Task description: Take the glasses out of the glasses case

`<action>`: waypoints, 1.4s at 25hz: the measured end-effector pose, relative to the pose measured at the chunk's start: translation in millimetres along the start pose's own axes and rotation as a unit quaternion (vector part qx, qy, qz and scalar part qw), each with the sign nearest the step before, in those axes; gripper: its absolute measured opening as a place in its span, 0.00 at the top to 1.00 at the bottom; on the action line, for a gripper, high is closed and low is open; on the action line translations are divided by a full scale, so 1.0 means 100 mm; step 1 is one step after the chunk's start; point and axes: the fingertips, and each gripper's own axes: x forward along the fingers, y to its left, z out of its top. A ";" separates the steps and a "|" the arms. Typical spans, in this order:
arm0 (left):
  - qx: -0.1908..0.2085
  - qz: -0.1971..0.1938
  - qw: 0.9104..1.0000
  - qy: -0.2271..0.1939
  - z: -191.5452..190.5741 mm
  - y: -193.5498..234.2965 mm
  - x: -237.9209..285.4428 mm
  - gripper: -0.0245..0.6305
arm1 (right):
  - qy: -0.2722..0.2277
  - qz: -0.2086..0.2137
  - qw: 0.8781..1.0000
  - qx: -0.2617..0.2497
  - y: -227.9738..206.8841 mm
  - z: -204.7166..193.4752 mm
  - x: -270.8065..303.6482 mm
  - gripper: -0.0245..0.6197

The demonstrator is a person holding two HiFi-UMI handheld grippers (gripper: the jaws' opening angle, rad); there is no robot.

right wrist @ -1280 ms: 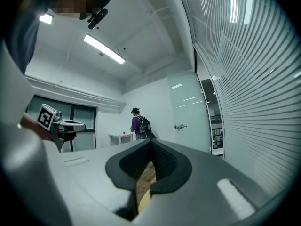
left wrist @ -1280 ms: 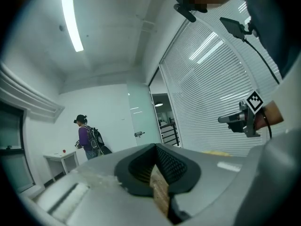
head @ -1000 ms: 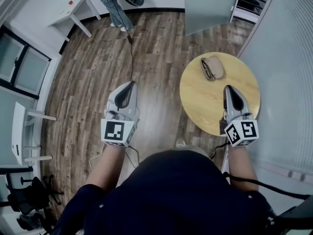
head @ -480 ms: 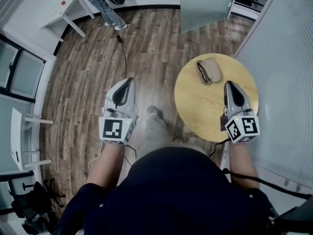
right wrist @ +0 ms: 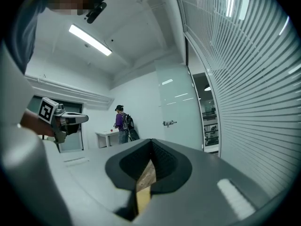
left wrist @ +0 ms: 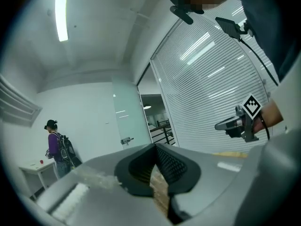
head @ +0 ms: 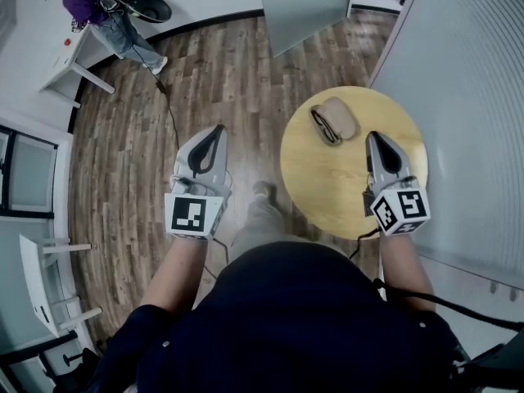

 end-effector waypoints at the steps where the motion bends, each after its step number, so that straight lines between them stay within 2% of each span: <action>1: 0.000 -0.013 1.000 -0.009 -0.01 0.01 0.09 0.95 | 0.001 -0.003 1.000 -0.003 0.00 -0.01 0.07 0.95; 9: -0.004 -0.089 0.996 -0.015 -0.33 0.24 1.03 0.95 | 0.021 -0.069 0.997 -0.008 -0.30 -0.23 0.58 0.95; 14: -0.018 -0.161 0.987 -0.022 -0.46 0.30 1.82 0.95 | 0.040 -0.140 0.989 -0.004 -0.57 -0.27 0.84 0.95; 20: -0.035 -0.263 0.963 -0.039 -0.43 0.15 2.65 0.95 | 0.064 -0.209 0.976 0.002 -0.74 -0.27 1.09 0.95; 26: -0.047 -0.345 0.936 -0.040 -0.48 -0.06 3.17 0.95 | 0.073 -0.257 0.963 0.016 -0.86 -0.31 1.28 0.95; 32: -0.048 -0.410 0.910 -0.036 -0.55 -0.23 3.44 0.95 | 0.084 -0.295 0.951 0.039 -0.83 -0.42 1.39 0.95; 35: -0.058 -0.426 0.902 -0.039 -0.56 -0.27 3.54 0.95 | 0.097 -0.294 0.949 0.054 -0.74 -0.49 1.47 0.95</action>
